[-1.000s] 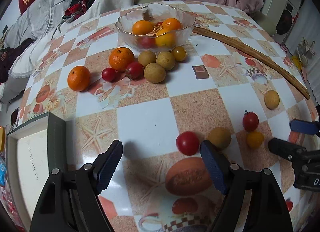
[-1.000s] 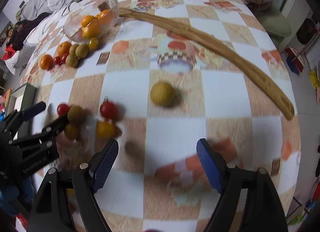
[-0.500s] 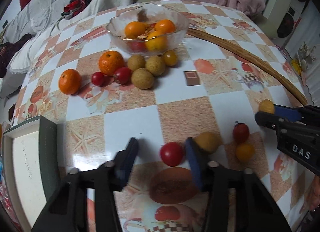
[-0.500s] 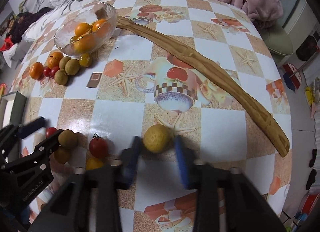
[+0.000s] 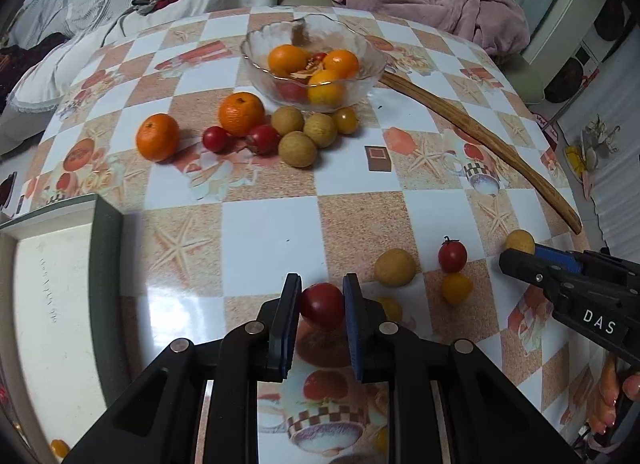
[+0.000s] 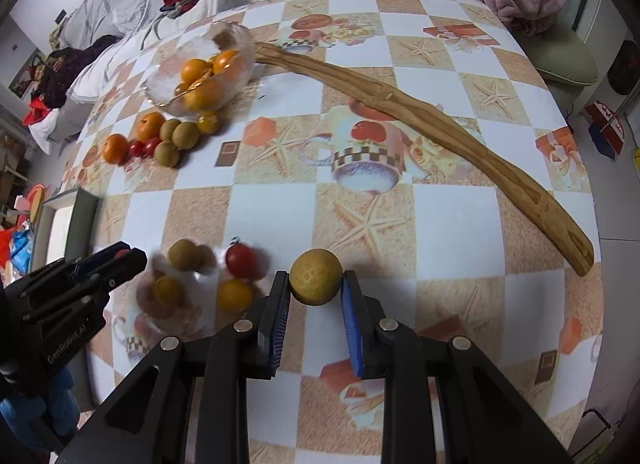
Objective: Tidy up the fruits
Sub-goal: 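Carry the red tomato and brown fruit into the white tray and release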
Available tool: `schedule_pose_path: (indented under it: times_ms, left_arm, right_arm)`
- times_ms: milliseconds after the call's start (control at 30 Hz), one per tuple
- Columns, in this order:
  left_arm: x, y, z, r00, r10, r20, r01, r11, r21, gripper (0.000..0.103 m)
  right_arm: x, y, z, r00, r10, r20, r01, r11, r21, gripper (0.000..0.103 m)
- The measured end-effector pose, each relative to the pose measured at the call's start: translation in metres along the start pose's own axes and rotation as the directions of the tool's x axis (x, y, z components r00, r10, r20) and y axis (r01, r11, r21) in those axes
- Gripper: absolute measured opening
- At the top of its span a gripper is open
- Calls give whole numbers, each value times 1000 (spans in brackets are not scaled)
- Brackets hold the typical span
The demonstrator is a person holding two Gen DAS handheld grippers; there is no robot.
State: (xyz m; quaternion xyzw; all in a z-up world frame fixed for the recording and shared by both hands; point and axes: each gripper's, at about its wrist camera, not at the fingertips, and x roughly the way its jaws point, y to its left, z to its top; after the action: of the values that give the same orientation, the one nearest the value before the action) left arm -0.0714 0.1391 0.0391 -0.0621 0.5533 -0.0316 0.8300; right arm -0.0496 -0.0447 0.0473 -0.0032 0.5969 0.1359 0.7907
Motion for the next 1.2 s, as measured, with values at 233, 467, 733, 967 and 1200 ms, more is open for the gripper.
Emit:
schedule_pose_path:
  times_ms: [233, 467, 733, 967, 1200]
  left_arm:
    - [-21, 19, -9, 1000, 3, 23, -2, 1000, -29, 23]
    - [-45, 46, -18, 998, 21, 55, -17, 997, -73, 23]
    - [-67, 92, -37, 995, 69, 77, -58, 988, -146, 23]
    - [-78, 137, -55, 990, 121, 73, -102, 969, -224, 23]
    - [-84, 180, -73, 984, 172, 56, -148, 945, -292, 23]
  right_arm:
    - [-9, 24, -7, 1000, 25, 1, -25, 999, -31, 28]
    - [-13, 62, -9, 998, 55, -1, -55, 994, -92, 28]
    - [-12, 117, -7, 995, 95, -13, -96, 978, -186, 28]
    - [-7, 169, -7, 991, 128, -35, -133, 955, -265, 28]
    - [2, 226, -9, 983, 169, -70, -183, 923, -338, 28]
